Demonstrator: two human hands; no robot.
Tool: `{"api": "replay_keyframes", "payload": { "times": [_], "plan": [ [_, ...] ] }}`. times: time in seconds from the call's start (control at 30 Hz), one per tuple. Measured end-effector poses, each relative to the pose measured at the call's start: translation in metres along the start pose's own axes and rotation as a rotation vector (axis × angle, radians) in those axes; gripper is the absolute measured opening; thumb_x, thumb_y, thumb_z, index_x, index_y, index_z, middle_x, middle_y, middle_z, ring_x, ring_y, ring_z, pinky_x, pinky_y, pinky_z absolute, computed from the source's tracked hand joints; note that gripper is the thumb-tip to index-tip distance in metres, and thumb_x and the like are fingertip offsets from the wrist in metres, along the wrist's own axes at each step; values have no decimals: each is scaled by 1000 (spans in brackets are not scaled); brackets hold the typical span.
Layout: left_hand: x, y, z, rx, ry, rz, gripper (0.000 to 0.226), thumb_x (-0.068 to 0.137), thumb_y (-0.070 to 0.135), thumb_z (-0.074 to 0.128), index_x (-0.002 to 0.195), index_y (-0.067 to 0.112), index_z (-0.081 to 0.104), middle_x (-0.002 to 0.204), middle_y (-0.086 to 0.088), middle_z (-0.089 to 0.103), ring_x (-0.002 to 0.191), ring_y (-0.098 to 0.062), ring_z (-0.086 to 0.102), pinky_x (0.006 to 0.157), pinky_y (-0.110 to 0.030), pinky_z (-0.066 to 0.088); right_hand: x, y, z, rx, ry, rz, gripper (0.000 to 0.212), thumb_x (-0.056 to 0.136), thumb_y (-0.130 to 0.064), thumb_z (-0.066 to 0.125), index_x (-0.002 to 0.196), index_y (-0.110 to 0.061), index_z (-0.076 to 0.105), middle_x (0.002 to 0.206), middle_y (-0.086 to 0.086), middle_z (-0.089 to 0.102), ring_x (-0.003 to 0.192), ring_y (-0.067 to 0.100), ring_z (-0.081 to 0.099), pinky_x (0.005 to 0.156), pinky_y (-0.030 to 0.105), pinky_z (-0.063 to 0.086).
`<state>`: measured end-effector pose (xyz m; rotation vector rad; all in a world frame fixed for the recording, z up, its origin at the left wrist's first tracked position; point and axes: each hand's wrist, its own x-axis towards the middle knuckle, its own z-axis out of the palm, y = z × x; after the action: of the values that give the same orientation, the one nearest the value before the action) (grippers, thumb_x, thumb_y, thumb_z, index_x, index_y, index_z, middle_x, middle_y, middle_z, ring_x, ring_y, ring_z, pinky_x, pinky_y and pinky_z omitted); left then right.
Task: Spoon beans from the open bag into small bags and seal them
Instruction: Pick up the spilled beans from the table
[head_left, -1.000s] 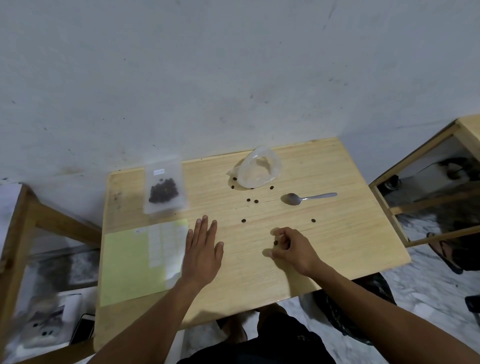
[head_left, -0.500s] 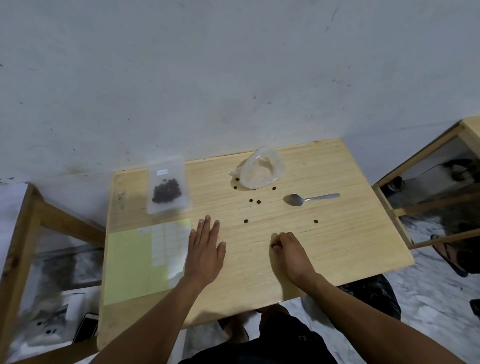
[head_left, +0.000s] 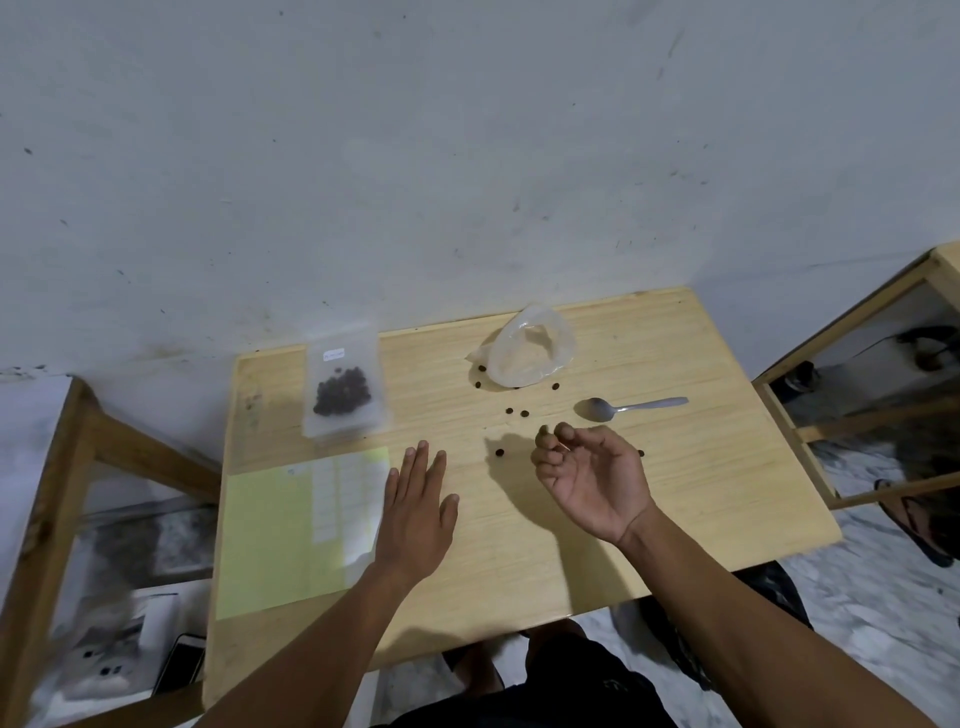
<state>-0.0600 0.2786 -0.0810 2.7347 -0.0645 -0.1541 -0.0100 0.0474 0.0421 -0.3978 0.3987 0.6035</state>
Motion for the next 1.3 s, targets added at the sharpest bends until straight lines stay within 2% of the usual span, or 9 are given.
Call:
{"api": "replay_keyframes", "payload": {
  "times": [0.13, 0.23, 0.4, 0.6, 0.73, 0.8, 0.93, 1.13, 1.3],
  "plan": [
    [-1, 1, -1, 1, 2, 2, 65, 97, 49, 15, 154, 18, 20, 163, -1, 2, 150, -16, -5, 120, -36, -3, 17, 0, 6, -10, 68, -38, 19, 83, -21, 47, 65, -15, 44, 66, 3, 41, 59, 15, 33, 53, 25, 24],
    [-1, 2, -2, 6, -20, 0, 67, 95, 51, 11, 155, 20, 15, 163, 0, -3, 149, -14, -11, 120, -34, -6, 32, 1, -1, -109, 283, -21, 37, 90, -30, 56, 59, -20, 38, 55, -3, 30, 48, 11, 25, 47, 23, 15],
    [-1, 0, -2, 6, -24, -4, 65, 97, 51, 13, 155, 21, 13, 163, 1, -4, 149, -12, -15, 120, -34, -7, 38, 12, -18, -854, 563, -47, 26, 102, -26, 45, 83, -15, 59, 60, -2, 46, 49, 10, 38, 45, 22, 27],
    [0, 1, -2, 21, -20, -4, 63, 98, 48, 18, 155, 20, 17, 164, -1, -1, 150, -14, -10, 120, -35, -5, 49, 25, -26, -1519, 512, -251, 8, 92, -17, 53, 91, -18, 61, 94, -9, 67, 87, 12, 60, 74, 20, 44],
    [-1, 2, -5, 14, -43, -5, 65, 97, 49, 14, 155, 21, 13, 164, 0, -5, 149, -12, -16, 120, -36, -6, 59, 30, -16, -1659, 376, -187, 15, 93, -12, 53, 106, -9, 59, 97, 1, 64, 84, 19, 58, 73, 19, 45],
    [0, 2, -7, 6, -57, -3, 66, 96, 50, 12, 156, 22, 10, 163, 2, -9, 147, -10, -20, 120, -34, -9, 66, 30, -18, -1829, 354, -144, 13, 90, -18, 55, 103, -16, 58, 95, 1, 67, 88, 22, 62, 80, 33, 51],
    [0, 3, -10, 18, -77, -9, 68, 94, 51, 9, 156, 23, 7, 162, 3, -13, 146, -8, -25, 119, -32, -12, 69, 30, -21, -1911, 344, -156, 2, 89, -18, 53, 90, -19, 55, 91, 1, 68, 88, 23, 63, 83, 42, 50],
    [-1, 3, -9, 3, -64, -5, 67, 96, 50, 12, 156, 21, 9, 163, 1, -9, 147, -9, -22, 119, -32, -12, 74, 33, -25, -1936, 367, -150, 10, 85, -19, 43, 78, -16, 49, 82, -4, 65, 76, 16, 60, 77, 42, 52],
    [-1, 4, -9, 1, -54, -10, 65, 97, 50, 14, 155, 21, 11, 163, 1, -7, 147, -9, -20, 119, -31, -13, 65, 21, -23, -1808, 448, -124, 4, 99, -16, 44, 101, -15, 47, 91, 7, 56, 84, 22, 53, 75, 33, 41]
  ]
}}
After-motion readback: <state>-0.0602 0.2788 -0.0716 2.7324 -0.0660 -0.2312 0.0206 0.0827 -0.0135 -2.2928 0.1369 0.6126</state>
